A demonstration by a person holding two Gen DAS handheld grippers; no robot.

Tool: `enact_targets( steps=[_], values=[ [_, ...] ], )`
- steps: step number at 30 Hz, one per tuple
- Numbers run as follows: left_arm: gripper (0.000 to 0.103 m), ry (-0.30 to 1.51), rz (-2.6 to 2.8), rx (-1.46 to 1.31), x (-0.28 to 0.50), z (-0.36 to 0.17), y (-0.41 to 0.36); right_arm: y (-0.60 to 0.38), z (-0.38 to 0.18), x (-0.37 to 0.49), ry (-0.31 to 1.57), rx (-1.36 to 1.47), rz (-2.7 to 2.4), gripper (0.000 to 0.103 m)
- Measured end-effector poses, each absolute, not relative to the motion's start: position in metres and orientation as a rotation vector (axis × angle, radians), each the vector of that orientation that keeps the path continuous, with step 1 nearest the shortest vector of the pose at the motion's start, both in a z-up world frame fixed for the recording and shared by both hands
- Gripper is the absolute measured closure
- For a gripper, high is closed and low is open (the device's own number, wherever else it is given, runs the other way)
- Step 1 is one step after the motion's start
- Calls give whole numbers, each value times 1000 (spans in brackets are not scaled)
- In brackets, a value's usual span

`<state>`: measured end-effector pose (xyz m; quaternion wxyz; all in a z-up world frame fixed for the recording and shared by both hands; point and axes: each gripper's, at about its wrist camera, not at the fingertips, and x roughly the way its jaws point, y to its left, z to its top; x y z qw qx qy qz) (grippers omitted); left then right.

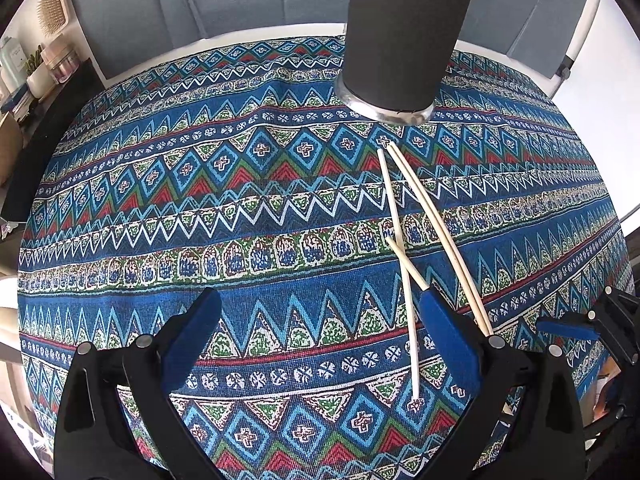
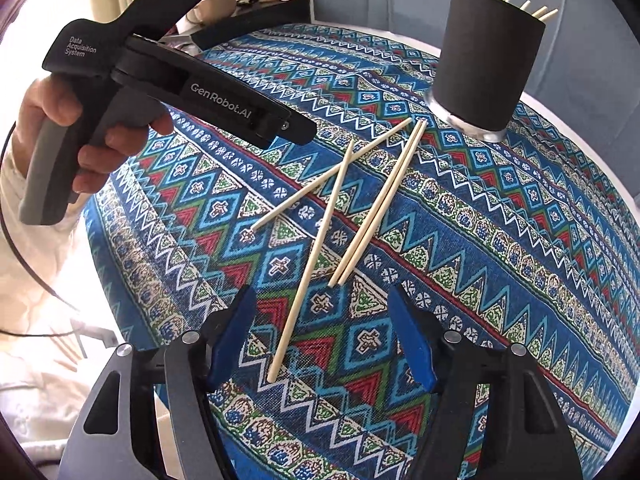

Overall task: Organize utensils
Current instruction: 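Lower both grippers to the remaining sticks and each grasp one stick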

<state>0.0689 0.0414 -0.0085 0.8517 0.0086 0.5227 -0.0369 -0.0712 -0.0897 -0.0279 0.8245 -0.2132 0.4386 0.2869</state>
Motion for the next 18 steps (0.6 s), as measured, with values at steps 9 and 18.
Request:
enact_targets(
  steps=[9, 18],
  values=[
    [6, 1123, -91, 5, 73, -15, 37, -104, -29, -34, 977, -307, 531, 46],
    [6, 1139, -95, 47, 64, -17, 35, -99, -36, -2, 1033, -280, 451, 50]
  ],
)
